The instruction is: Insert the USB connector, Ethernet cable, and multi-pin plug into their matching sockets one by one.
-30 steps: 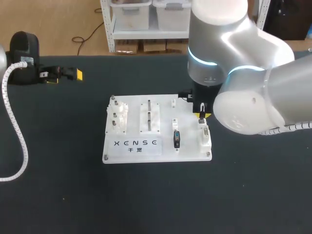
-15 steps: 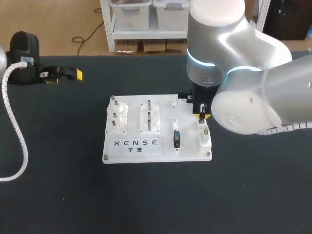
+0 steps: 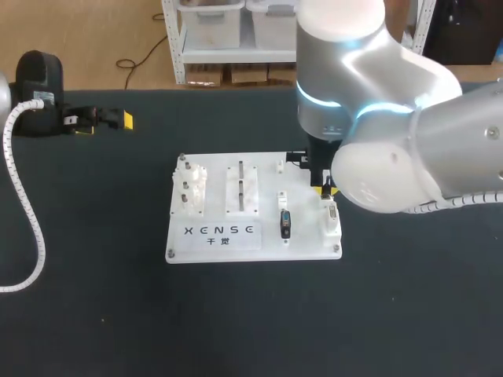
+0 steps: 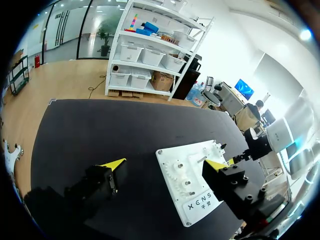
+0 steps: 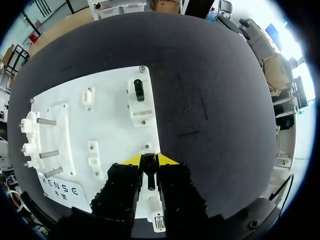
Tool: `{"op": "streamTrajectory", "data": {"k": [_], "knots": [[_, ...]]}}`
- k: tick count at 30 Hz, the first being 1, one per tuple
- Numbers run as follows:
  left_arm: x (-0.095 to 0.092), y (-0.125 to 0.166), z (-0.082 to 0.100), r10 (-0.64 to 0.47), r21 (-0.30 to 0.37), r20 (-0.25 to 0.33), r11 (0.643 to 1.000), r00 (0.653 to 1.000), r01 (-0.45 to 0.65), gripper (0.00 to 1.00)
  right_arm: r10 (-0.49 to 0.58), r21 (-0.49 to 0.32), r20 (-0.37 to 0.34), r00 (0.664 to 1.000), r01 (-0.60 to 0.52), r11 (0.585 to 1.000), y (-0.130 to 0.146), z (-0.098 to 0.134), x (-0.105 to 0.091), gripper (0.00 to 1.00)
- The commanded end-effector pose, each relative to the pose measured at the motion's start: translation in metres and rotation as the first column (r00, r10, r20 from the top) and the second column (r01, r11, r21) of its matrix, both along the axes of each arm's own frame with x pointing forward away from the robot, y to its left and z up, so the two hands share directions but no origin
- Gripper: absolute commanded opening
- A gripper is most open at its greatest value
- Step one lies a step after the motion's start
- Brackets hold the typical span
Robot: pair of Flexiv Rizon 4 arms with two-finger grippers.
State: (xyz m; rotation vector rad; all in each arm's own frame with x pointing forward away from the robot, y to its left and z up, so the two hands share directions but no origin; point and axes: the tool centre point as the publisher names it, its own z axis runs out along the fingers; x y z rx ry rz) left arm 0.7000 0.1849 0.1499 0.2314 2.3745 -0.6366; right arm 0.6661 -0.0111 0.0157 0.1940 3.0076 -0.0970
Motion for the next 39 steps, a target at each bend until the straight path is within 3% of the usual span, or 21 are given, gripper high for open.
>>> {"op": "streamTrajectory", "data": {"k": [1, 7, 14, 27, 39], "knots": [[0.000, 0.000, 0.000, 0.000, 0.000, 0.000, 1.000, 1.000, 0.000, 1.00, 0.002, -0.009, 0.024, 1.000, -0.002, 1.000, -0.001, -0.003, 0.002, 1.00], [0.000, 0.000, 0.000, 0.000, 0.000, 0.000, 1.000, 1.000, 0.000, 1.00, 0.034, -0.009, 0.090, 0.995, -0.034, 0.999, 0.005, 0.023, -0.003, 1.00], [0.000, 0.000, 0.000, 0.000, 0.000, 0.000, 1.000, 1.000, 0.000, 1.00, 0.074, 0.028, 0.085, 0.994, -0.077, 0.997, 0.028, 0.040, -0.022, 1.00], [0.000, 0.000, 0.000, 0.000, 0.000, 0.000, 1.000, 1.000, 0.000, 1.00, 0.138, 0.056, 0.005, 0.990, -0.138, 0.989, 0.069, 0.025, -0.047, 1.00], [0.000, 0.000, 0.000, 0.000, 0.000, 0.000, 1.000, 1.000, 0.000, 1.00, 0.159, 0.080, -0.038, 0.987, -0.156, 0.985, 0.083, 0.013, -0.062, 1.00]]}}
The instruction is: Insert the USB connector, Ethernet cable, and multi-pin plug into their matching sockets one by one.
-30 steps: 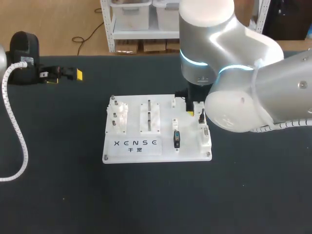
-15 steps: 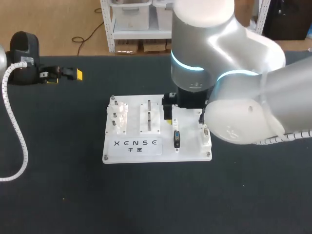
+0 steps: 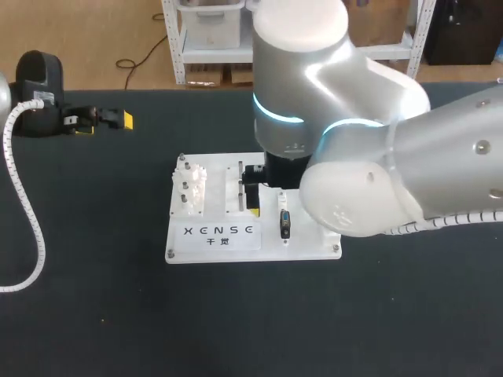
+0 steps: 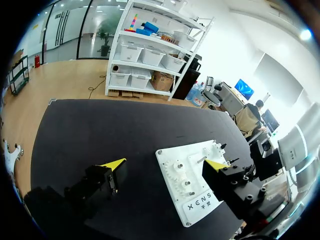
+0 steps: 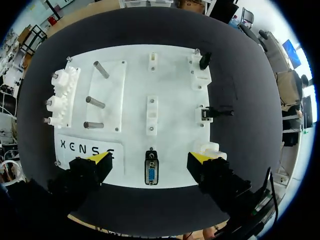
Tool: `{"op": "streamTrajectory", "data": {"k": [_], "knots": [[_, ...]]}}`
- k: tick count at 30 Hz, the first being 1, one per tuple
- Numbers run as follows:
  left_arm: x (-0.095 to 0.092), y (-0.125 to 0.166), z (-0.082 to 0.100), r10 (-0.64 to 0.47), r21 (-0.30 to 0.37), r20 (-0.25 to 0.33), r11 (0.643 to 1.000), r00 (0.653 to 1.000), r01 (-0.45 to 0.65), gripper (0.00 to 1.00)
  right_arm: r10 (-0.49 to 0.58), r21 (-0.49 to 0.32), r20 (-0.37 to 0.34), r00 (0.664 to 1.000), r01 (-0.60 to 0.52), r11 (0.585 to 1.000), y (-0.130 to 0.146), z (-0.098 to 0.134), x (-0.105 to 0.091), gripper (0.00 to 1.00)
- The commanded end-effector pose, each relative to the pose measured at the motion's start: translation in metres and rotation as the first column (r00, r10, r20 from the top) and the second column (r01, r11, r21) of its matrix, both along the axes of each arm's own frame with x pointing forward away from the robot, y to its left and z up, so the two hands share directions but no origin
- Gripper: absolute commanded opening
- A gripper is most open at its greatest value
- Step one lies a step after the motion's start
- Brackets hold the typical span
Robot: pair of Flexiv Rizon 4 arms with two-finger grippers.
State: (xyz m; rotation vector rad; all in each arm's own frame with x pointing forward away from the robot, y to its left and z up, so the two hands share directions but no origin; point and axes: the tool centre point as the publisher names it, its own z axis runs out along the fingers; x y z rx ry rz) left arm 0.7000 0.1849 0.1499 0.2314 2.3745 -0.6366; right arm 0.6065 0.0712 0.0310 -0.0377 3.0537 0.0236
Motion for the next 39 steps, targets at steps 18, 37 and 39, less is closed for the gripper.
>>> {"op": "streamTrajectory", "data": {"k": [18, 37, 39], "knots": [[0.000, 0.000, 0.000, 0.000, 0.000, 0.000, 1.000, 1.000, 0.000, 1.00, -0.012, 0.013, -0.009, 1.000, 0.012, 1.000, -0.003, -0.017, -0.017, 0.80], [0.000, 0.000, 0.000, 0.000, 0.000, 0.000, 1.000, 1.000, 0.000, 1.00, -0.017, 0.022, -0.003, 1.000, 0.018, 1.000, -0.009, -0.019, -0.006, 0.00], [0.000, 0.000, 0.000, 0.000, 0.000, 0.000, 1.000, 1.000, 0.000, 1.00, -0.013, 0.025, 0.000, 1.000, 0.013, 1.000, -0.010, -0.019, -0.007, 0.00]]}}
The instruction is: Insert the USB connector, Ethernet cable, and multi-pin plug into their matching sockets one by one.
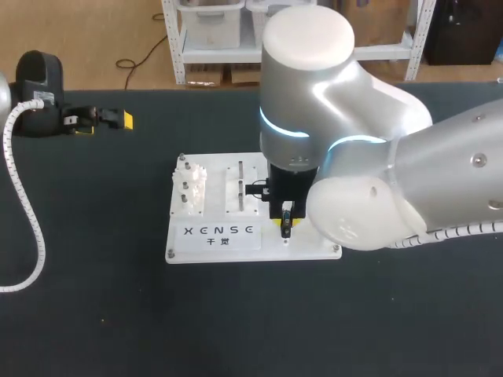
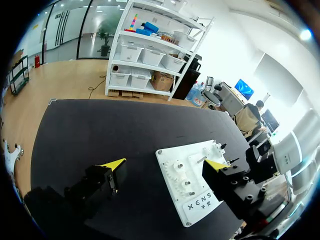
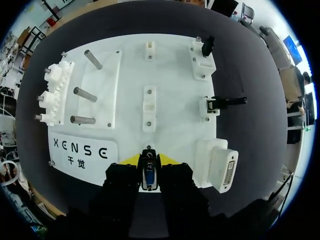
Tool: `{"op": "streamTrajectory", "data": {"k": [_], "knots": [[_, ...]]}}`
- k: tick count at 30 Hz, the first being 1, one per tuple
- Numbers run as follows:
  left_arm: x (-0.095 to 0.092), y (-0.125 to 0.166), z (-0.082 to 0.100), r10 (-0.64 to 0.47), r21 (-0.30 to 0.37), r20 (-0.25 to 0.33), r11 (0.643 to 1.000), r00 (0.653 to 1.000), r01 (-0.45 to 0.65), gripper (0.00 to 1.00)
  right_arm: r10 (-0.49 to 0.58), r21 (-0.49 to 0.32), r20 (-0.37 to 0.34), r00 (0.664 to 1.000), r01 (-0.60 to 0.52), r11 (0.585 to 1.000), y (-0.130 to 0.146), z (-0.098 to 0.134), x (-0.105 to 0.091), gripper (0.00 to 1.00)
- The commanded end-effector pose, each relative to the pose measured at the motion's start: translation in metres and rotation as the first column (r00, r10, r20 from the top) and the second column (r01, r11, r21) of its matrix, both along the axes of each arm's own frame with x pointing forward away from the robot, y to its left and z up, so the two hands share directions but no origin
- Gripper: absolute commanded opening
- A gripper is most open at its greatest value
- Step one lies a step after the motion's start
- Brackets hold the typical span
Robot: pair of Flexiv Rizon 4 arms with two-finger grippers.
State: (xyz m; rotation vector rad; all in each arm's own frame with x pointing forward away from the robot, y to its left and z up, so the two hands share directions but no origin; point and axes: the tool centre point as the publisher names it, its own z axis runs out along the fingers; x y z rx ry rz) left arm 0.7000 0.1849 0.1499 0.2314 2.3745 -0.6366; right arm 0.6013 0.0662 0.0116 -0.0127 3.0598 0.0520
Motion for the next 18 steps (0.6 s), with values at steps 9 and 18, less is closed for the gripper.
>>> {"op": "streamTrajectory", "data": {"k": [9, 18], "knots": [[0.000, 0.000, 0.000, 0.000, 0.000, 0.000, 1.000, 1.000, 0.000, 1.00, 0.019, 0.028, 0.046, 0.999, -0.020, 0.999, -0.008, 0.014, -0.003, 0.00], [0.000, 0.000, 0.000, 0.000, 0.000, 0.000, 1.000, 1.000, 0.000, 1.00, 0.006, 0.054, 0.093, 0.996, -0.011, 0.998, -0.020, 0.042, 0.001, 0.00]]}}
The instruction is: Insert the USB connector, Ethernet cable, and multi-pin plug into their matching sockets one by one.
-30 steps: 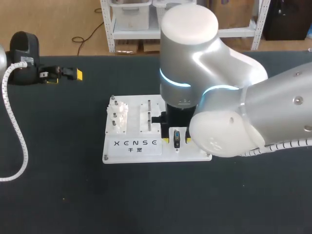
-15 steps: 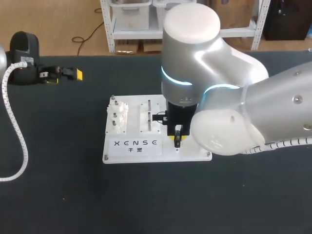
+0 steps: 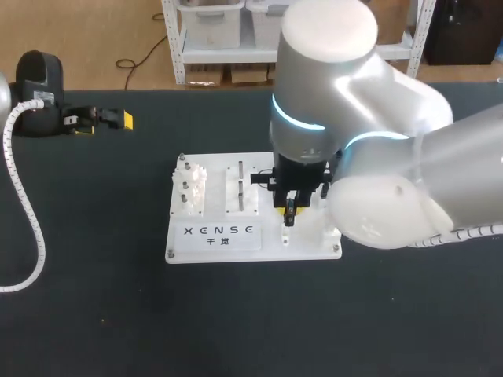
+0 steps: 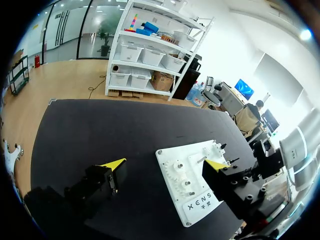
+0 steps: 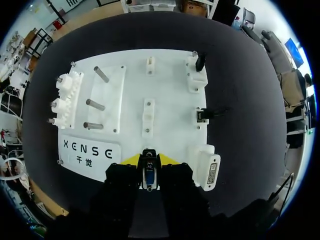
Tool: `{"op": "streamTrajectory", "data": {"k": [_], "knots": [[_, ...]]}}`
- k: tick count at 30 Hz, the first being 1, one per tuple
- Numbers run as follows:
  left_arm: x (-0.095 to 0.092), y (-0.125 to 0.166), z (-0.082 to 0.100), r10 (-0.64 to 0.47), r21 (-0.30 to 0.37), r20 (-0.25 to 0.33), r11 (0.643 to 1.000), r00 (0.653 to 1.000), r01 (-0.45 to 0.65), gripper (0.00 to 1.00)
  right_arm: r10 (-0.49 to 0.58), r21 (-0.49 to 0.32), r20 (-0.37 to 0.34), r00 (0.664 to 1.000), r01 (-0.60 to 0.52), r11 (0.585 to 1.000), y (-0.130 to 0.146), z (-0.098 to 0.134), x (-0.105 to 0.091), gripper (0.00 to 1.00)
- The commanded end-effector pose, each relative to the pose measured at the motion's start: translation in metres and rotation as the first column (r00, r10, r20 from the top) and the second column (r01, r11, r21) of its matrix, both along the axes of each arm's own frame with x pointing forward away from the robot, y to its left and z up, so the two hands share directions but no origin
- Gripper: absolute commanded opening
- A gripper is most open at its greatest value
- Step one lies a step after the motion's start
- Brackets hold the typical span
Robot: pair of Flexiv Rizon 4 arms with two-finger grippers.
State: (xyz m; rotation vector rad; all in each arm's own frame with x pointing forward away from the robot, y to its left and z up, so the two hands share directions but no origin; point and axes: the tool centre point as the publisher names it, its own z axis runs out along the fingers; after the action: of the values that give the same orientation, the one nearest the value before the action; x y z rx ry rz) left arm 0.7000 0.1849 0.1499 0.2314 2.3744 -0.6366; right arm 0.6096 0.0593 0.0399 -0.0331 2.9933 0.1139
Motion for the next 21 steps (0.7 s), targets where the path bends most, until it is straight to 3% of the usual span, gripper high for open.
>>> {"op": "streamTrajectory", "data": {"k": [1, 21], "knots": [[0.000, 0.000, 0.000, 0.000, 0.000, 0.000, 1.000, 1.000, 0.000, 1.00, -0.010, 0.016, 0.033, 0.999, 0.010, 1.000, -0.015, 0.017, -0.007, 0.00], [0.000, 0.000, 0.000, 0.000, 0.000, 0.000, 1.000, 1.000, 0.000, 1.00, -0.090, -0.039, 0.082, 0.993, 0.094, 0.995, -0.060, 0.032, -0.008, 0.00]]}}
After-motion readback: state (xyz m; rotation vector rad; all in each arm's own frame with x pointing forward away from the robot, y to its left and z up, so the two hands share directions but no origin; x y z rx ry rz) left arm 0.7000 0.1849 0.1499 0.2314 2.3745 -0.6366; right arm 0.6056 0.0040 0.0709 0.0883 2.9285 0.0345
